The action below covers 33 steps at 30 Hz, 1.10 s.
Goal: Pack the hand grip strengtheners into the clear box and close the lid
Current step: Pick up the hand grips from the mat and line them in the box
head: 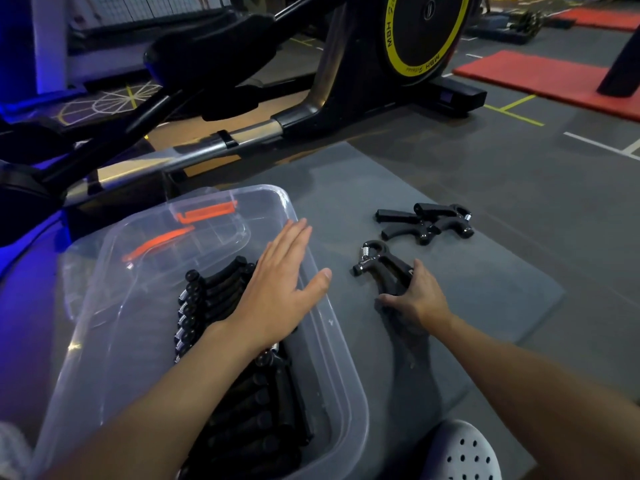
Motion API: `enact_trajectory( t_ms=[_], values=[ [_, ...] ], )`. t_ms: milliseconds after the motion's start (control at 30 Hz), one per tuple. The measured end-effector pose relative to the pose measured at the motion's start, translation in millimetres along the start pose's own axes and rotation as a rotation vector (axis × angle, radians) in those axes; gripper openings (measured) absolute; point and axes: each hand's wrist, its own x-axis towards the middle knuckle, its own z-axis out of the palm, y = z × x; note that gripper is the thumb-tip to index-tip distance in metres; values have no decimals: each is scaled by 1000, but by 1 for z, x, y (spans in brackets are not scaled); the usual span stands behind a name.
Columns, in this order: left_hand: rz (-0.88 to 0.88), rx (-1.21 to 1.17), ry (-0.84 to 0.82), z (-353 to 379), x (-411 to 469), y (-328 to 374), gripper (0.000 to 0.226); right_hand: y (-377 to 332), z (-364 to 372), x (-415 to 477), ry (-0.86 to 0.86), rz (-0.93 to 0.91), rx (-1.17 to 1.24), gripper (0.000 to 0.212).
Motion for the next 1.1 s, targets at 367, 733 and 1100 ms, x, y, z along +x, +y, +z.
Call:
enact_trajectory(
  t_ms=[367, 733, 1100],
  values=[
    [-99, -188, 112, -5, -8, 11, 59, -44, -39, -46, 65, -145, 145, 80],
    [-136, -553, 451, -64, -10, 36, 36, -144, -112, -134, 53, -352, 478, 104],
    [-20, -514, 636, -95, -47, 37, 23, -172, -96, -170, -145, -394, 593, 102]
  ],
)
